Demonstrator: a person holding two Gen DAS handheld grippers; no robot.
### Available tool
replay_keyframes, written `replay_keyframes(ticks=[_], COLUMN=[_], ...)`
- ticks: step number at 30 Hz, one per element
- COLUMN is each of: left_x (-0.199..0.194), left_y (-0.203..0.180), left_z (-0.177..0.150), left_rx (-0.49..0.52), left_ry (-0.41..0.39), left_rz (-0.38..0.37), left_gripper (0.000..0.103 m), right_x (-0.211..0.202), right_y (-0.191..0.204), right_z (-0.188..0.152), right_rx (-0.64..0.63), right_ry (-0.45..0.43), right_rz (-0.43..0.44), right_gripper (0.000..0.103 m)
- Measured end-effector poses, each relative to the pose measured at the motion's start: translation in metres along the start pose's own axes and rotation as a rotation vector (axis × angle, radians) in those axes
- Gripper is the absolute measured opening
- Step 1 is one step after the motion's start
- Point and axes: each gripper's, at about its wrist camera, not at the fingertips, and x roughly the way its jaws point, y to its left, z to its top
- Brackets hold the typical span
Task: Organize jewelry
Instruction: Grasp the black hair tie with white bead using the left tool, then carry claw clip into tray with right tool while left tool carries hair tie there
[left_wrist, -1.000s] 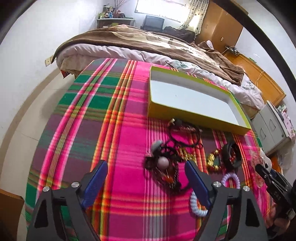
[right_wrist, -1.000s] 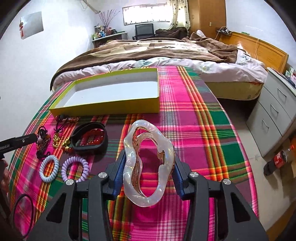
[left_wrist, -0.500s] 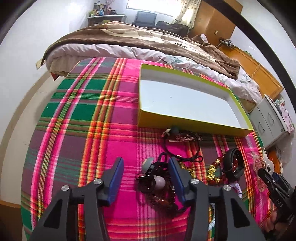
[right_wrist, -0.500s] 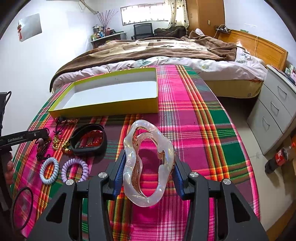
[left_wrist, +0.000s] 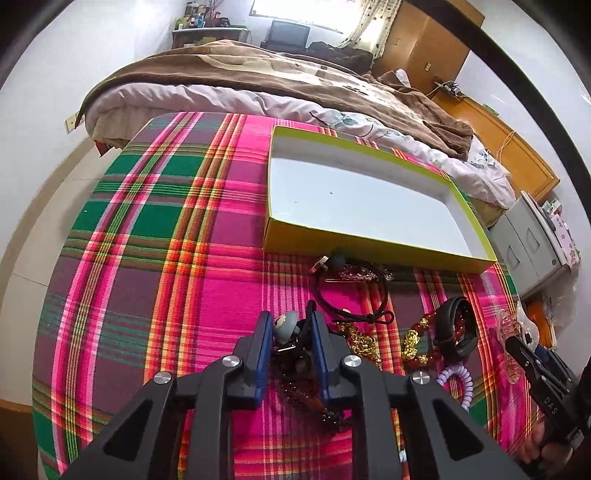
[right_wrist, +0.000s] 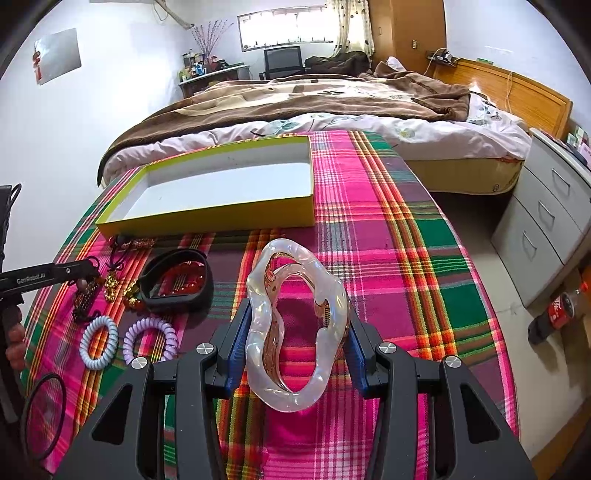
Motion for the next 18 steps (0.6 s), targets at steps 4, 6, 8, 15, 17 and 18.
replay_keyframes(ticks=[4,6,8,15,17,18], left_x=[-0.008,-0.013,-0.018,-0.036,-0.040,-0.042], left_y=[0.000,0.000,-0.001,-0.001,-0.001,-0.001], left_z=[0.001,0.003,0.005,0.014,0.018,0.022], left_rx=[-0.001,0.000,0.002,-0.001,-0.001,0.001], left_ry=[-0.022,-0.035,-0.045,-0.083,-0.090,-0.094], left_rz=[0.007,0.005,0.005,0.004,0.004,0.002], left_gripper=[0.021,0.021,0.021,0.021,0.021,0.021], right_x=[-0.003,-0.006,-0.009,-0.023,-0.027,-0.028], right_y=[0.000,0.000,0.001,0.002,0.002,0.003], right_z=[0.001,0.003,0.003,0.018,0.028,0.033], right_rx=[-0.001,-0.002,-0.005,-0.019,-0.022,-0.026], right_ry=[-0.007,-0.014,-0.020,-0.055,-0.070,-0.078], right_rz=[0.000,0.001,0.001,0.006,0.015,0.016], right_gripper=[0.046,0.046,0.046,0.046,0.046,0.046])
